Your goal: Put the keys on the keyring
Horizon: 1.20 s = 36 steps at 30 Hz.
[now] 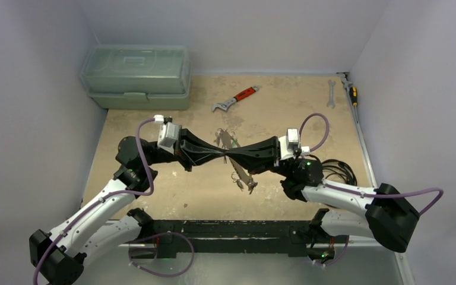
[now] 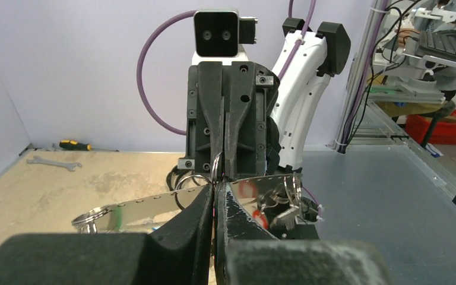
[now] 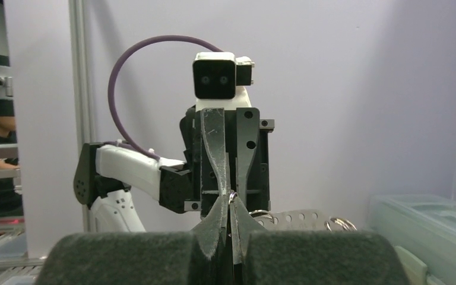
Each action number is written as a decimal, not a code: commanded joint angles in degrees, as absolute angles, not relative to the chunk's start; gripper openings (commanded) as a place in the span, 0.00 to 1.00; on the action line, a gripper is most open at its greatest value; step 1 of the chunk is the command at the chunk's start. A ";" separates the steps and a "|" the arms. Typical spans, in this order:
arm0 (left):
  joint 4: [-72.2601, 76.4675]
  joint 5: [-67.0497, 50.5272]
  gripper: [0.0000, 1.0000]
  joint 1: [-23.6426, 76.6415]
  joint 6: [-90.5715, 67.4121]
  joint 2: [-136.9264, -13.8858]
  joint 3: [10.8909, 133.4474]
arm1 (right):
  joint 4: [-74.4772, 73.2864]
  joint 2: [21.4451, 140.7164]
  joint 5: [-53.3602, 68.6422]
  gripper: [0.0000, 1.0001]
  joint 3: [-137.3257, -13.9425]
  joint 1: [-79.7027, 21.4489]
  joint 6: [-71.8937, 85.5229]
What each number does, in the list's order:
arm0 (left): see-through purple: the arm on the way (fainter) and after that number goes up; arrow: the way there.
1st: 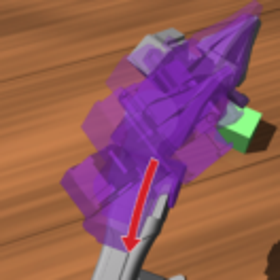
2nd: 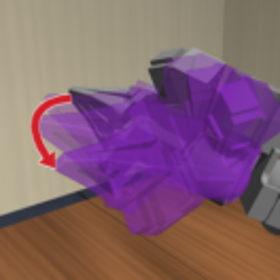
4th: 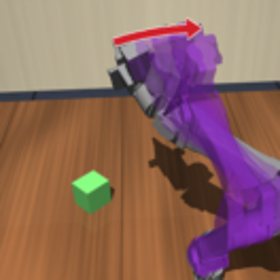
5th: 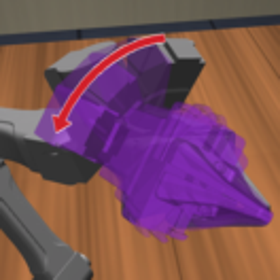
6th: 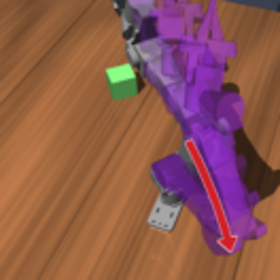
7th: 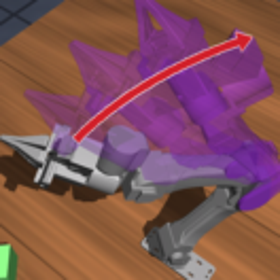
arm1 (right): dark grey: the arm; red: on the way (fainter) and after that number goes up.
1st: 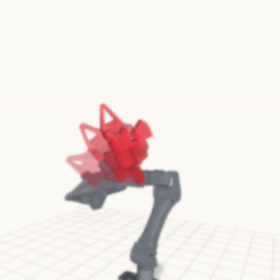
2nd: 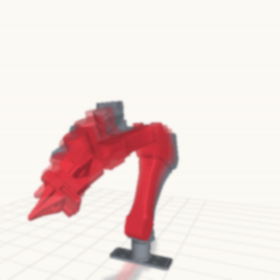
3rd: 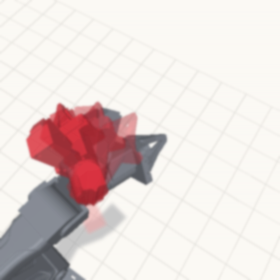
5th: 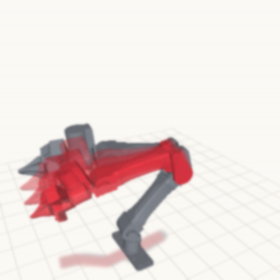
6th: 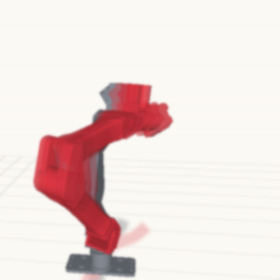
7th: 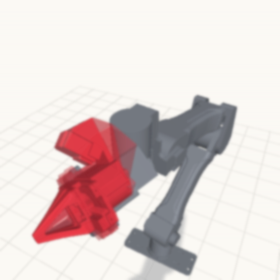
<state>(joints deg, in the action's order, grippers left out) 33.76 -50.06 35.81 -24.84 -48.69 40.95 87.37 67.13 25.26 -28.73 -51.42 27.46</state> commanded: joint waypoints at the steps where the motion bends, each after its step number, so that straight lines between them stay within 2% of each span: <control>1: 31.61 -48.66 0.00 36.50 -20.58 -47.90 41.22 | 92.08 66.97 31.84 0.00 -33.40 -51.94 31.79; 4: 30.07 -47.21 0.00 36.52 -18.46 -47.07 41.30 | 90.44 67.40 34.46 0.01 -35.24 -51.94 34.96; 15: 25.46 -44.45 0.00 36.51 -14.33 -45.66 42.63 | 88.79 68.07 37.74 0.26 -35.59 -51.94 36.88; 18: 24.40 -44.08 0.00 36.49 -13.91 -44.84 42.66 | 84.40 66.37 36.30 0.29 -34.99 -51.94 33.44; 22: 23.94 -43.88 0.00 36.52 -13.69 -44.05 42.30 | 76.81 64.28 33.18 0.26 -35.13 -51.94 28.82; 24: 23.67 -43.65 0.00 36.52 -13.63 -43.75 42.18 | 73.61 63.52 31.84 0.16 -35.35 -51.94 26.99; 27: 23.57 -43.43 0.00 36.54 -13.62 -43.64 42.10 | 70.18 63.07 30.72 0.08 -35.82 -51.94 25.54; 36: 18.40 -40.22 0.00 36.48 -10.44 -43.35 42.87 | 64.89 64.41 30.08 0.05 -37.75 -51.94 25.32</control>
